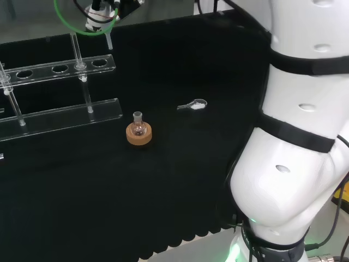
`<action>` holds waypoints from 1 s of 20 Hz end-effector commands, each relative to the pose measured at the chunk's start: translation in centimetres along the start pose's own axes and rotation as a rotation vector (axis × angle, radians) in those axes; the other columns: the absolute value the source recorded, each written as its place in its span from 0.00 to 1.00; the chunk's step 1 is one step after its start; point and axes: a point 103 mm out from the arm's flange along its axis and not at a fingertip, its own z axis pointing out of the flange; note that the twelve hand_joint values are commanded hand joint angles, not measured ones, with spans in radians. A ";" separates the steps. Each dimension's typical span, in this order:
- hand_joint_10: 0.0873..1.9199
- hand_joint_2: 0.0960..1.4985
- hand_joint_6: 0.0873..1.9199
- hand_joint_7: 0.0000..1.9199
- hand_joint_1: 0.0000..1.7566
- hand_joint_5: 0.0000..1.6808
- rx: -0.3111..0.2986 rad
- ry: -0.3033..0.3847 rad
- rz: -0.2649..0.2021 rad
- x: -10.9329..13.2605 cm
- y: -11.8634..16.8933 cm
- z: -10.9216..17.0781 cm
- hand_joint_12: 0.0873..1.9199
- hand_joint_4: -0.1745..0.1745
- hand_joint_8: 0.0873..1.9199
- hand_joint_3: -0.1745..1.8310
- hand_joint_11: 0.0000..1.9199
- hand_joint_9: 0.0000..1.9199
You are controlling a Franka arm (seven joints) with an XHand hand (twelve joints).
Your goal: Place the funnel on the round-bottom flask.
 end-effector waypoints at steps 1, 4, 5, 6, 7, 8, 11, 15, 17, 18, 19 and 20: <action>0.16 0.47 0.35 0.54 0.46 0.57 -0.027 0.005 0.055 -1.6 -4.7 -0.4 0.49 0.31 0.38 0.36 0.51 0.72; 0.16 0.47 0.36 0.54 0.46 0.57 -0.037 0.010 0.063 -1.6 -6.1 -0.1 0.49 0.31 0.38 0.36 0.51 0.72; 0.16 0.47 0.36 0.54 0.46 0.57 -0.041 0.012 0.065 -1.5 -6.7 0.1 0.49 0.31 0.38 0.36 0.51 0.72; 0.16 0.47 0.36 0.54 0.46 0.57 -0.041 0.012 0.068 -1.3 -7.2 0.4 0.49 0.31 0.38 0.36 0.51 0.72; 0.16 0.47 0.36 0.54 0.46 0.57 -0.038 0.013 0.070 -1.0 -7.6 0.7 0.49 0.31 0.38 0.36 0.51 0.72; 0.16 0.47 0.36 0.54 0.46 0.57 -0.035 0.014 0.072 -0.7 -8.1 1.2 0.49 0.31 0.38 0.36 0.51 0.72; 0.16 0.47 0.36 0.54 0.46 0.57 -0.026 0.009 0.080 0.3 -9.2 2.6 0.49 0.30 0.38 0.36 0.52 0.72; 0.16 0.47 0.36 0.54 0.46 0.57 -0.010 0.012 0.092 1.3 -10.2 4.3 0.49 0.30 0.38 0.36 0.52 0.72; 0.16 0.47 0.36 0.53 0.47 0.57 -0.013 0.012 0.099 1.7 -10.6 4.8 0.49 0.30 0.38 0.36 0.52 0.72; 0.16 0.47 0.36 0.53 0.47 0.57 -0.009 0.012 0.100 2.0 -10.7 5.1 0.49 0.29 0.38 0.36 0.52 0.72; 0.16 0.47 0.36 0.53 0.47 0.57 -0.004 0.011 0.101 2.2 -10.8 5.4 0.48 0.29 0.38 0.36 0.52 0.73; 0.16 0.47 0.36 0.53 0.47 0.57 0.001 0.011 0.101 2.5 -10.8 5.7 0.48 0.29 0.38 0.36 0.52 0.73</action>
